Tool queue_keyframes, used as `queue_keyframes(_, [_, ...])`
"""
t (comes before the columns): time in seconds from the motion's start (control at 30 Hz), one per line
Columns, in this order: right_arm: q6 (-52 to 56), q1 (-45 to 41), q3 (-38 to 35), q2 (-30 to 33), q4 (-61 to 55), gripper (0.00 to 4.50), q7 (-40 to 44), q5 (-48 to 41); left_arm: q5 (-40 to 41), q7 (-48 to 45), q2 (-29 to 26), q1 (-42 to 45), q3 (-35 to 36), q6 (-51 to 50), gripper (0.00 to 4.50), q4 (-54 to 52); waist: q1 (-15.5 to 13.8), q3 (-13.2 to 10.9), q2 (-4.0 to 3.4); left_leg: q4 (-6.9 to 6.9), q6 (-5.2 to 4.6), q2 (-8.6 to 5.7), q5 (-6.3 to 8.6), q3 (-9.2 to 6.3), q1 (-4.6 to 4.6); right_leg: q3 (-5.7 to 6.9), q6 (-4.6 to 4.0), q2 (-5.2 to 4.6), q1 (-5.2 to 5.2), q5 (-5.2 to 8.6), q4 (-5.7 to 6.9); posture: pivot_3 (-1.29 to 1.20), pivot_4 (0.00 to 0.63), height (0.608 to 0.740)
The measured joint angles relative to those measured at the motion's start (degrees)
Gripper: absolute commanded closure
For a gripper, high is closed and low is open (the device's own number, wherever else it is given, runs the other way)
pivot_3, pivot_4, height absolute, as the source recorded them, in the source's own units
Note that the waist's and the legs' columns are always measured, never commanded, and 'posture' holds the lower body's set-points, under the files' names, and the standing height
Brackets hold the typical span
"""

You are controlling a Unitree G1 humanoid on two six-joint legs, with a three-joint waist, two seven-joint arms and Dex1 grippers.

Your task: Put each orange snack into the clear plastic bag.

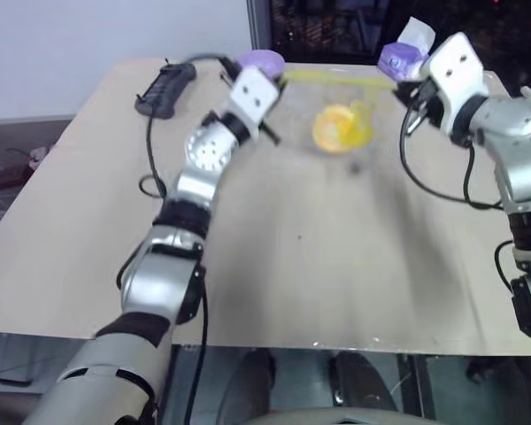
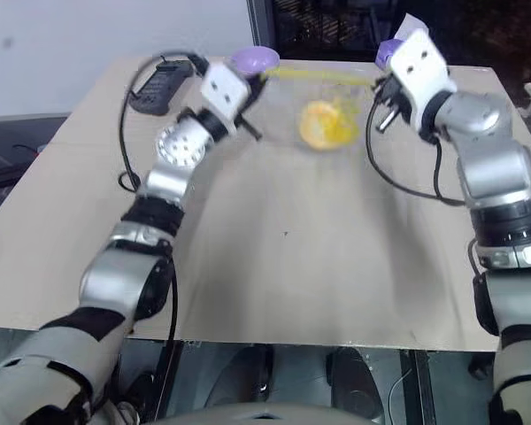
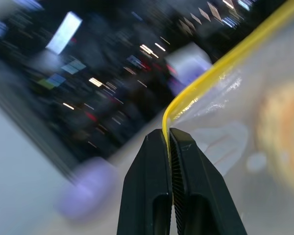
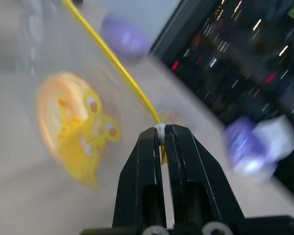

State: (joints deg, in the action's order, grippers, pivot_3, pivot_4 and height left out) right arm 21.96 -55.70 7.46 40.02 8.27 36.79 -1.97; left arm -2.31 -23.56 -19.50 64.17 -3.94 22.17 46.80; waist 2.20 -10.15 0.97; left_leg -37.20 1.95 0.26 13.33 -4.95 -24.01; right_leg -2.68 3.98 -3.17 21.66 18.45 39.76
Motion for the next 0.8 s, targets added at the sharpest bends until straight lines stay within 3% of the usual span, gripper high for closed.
queue_keyframes(0.23, [3.55,13.47,-1.59,4.87,-9.72,4.45,10.05,-6.44,6.77,-14.11,-1.30,-11.53,-0.39,-7.08,4.50,-10.15,0.34,0.00,-0.03,-0.10,-0.01,0.00,0.01,-0.17,-0.69,0.21,-0.01,-0.01,0.43,0.00,-0.01,0.00,0.150,0.740])
queue_keyframes(0.37, [8.77,25.21,-1.01,8.72,-18.31,4.45,16.05,-9.74,12.41,-28.06,-7.16,-25.72,-4.52,-22.47,4.50,-26.92,1.11,-0.13,-0.13,-0.30,-0.02,-0.01,-0.01,-0.18,-0.69,0.16,-0.01,0.00,0.54,0.00,0.09,0.00,0.150,0.740])
queue_keyframes(0.4, [9.23,30.69,-0.71,9.65,-21.11,4.45,16.90,-10.32,13.88,-31.23,-10.52,-31.40,-5.71,-26.93,4.50,-34.23,1.19,-0.05,-0.12,-0.13,-0.10,0.09,0.04,-0.19,-0.02,0.16,-0.03,0.08,-0.10,0.01,0.02,0.00,0.150,0.740])
queue_keyframes(0.43, [9.62,34.00,0.49,9.52,-21.86,4.14,17.43,-10.74,14.52,-32.92,-11.90,-35.22,-6.51,-29.89,4.50,-37.50,1.22,-0.05,-0.15,-0.05,-0.27,0.09,0.14,-0.09,0.27,0.07,-0.04,0.08,-0.31,0.03,0.02,0.00,0.150,0.740])
queue_keyframes(0.47, [10.23,36.27,1.72,9.30,-21.86,3.76,17.66,-10.72,14.91,-33.70,-12.46,-37.88,-7.46,-32.49,4.17,-39.48,1.17,-0.13,-0.26,-0.11,-0.28,0.08,0.15,-0.07,0.22,0.03,-0.04,0.08,-0.25,0.02,0.10,0.00,0.150,0.740])
queue_keyframes(0.57, [10.17,38.92,2.15,9.74,-21.48,2.52,17.26,-9.93,15.59,-33.02,-12.88,-43.56,-7.72,-37.92,3.10,-45.20,0.93,-0.15,-0.29,-0.29,-0.29,0.07,0.15,-0.07,0.34,0.01,-0.02,0.08,-0.32,0.00,0.31,0.00,0.150,0.740])
queue_keyframes(0.6, [10.22,39.12,1.87,10.31,-21.49,1.89,17.35,-9.84,15.60,-32.85,-12.88,-43.80,-7.69,-38.55,2.50,-45.95,0.59,-0.14,-0.29,-0.29,-0.30,0.08,0.15,-0.11,0.50,0.05,-0.02,0.10,-0.48,0.00,0.29,0.00,0.150,0.740])
queue_keyframes(0.63, [10.28,39.34,1.55,10.64,-21.49,1.72,17.49,-9.82,15.66,-32.74,-12.88,-44.04,-7.62,-39.08,2.31,-46.37,0.33,-0.14,-0.29,-0.28,-0.30,0.09,0.15,-0.11,0.60,0.05,-0.02,0.12,-0.57,0.00,0.28,0.00,0.150,0.740])
queue_keyframes(0.67, [10.44,39.81,0.96,10.92,-21.50,1.14,17.78,-9.93,16.10,-32.53,-12.87,-44.56,-7.30,-40.23,2.25,-46.57,0.17,-0.14,-0.29,-0.24,-0.30,0.10,0.16,-0.13,0.70,0.07,-0.02,0.14,-0.70,0.00,0.24,0.00,0.150,0.740])
queue_keyframes(0.7, [10.52,40.23,0.60,11.03,-21.60,0.84,17.93,-10.19,16.51,-32.59,-12.86,-44.82,-7.05,-40.70,2.25,-46.88,0.13,-0.14,-0.29,-0.22,-0.30,0.11,0.16,-0.14,0.71,0.08,-0.02,0.14,-0.72,0.00,0.21,0.00,0.150,0.740])
queue_keyframes(0.8, [11.37,44.59,-3.05,13.47,-23.22,0.84,20.79,-13.65,18.66,-34.04,-15.35,-47.63,-5.31,-42.45,2.25,-49.71,0.00,-0.14,-0.29,-0.21,-0.30,0.12,0.16,-0.14,0.63,0.08,-0.03,0.13,-0.72,0.01,0.06,0.00,0.150,0.740])
